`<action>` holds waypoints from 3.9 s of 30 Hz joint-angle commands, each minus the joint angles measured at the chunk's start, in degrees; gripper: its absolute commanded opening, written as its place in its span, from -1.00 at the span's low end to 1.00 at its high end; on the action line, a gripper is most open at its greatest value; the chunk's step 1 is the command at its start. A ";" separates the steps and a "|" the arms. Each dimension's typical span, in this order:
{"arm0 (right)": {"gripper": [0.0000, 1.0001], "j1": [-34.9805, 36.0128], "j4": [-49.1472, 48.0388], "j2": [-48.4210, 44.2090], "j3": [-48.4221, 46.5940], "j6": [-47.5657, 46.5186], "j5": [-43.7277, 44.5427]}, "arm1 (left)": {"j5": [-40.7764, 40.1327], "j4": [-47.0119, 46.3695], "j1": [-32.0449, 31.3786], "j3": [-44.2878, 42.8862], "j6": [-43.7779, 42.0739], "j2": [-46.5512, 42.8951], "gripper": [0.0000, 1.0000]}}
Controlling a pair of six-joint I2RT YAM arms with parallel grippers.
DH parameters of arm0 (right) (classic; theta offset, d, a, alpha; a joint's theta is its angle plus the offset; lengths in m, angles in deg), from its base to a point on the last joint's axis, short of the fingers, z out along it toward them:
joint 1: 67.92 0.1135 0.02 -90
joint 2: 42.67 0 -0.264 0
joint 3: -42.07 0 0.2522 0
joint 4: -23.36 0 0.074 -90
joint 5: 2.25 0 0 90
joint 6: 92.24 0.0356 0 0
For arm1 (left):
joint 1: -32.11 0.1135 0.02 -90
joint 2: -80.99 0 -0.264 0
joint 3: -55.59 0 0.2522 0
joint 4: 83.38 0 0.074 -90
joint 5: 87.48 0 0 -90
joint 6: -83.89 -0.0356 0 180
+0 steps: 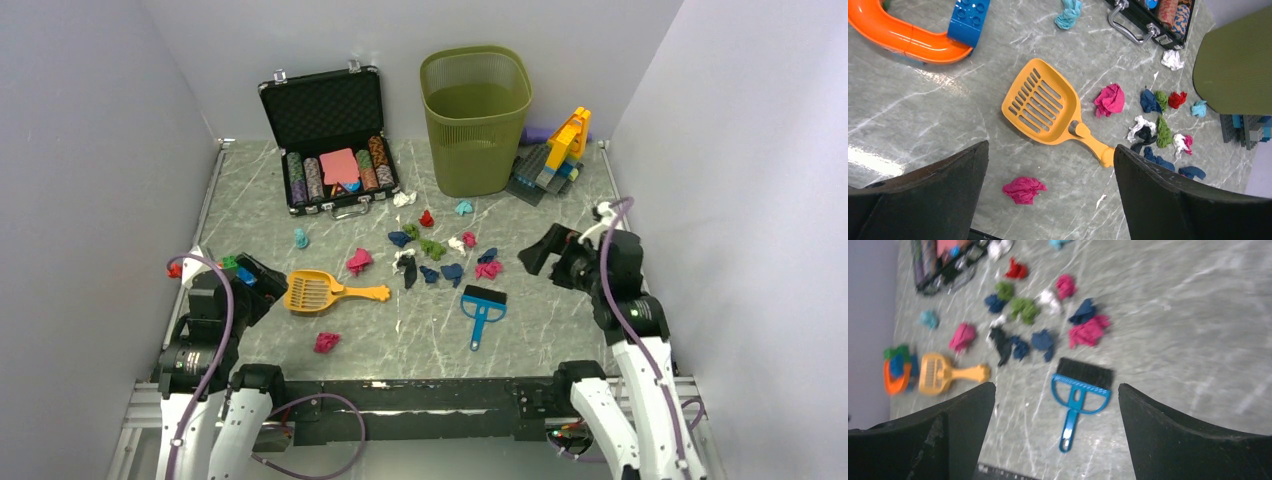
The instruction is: Sweep away the paper scraps from the table
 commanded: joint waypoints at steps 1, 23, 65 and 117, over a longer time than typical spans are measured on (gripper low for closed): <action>0.95 9.32 -8.69 3.80 0.60 -1.98 -3.11 | -3.55 1.50 0.10 -2.37 -1.08 0.24 0.98; 0.52 50.61 5.04 24.29 2.48 35.42 41.91 | 27.34 -15.25 0.03 4.56 -15.26 7.58 0.99; -0.88 54.72 -7.19 44.45 7.82 44.89 41.17 | 30.31 -16.09 -0.07 6.20 -18.59 5.89 0.99; -1.00 54.17 -19.13 21.69 -3.20 71.56 30.55 | 1.31 -60.18 -53.42 0.83 -4.76 35.27 0.40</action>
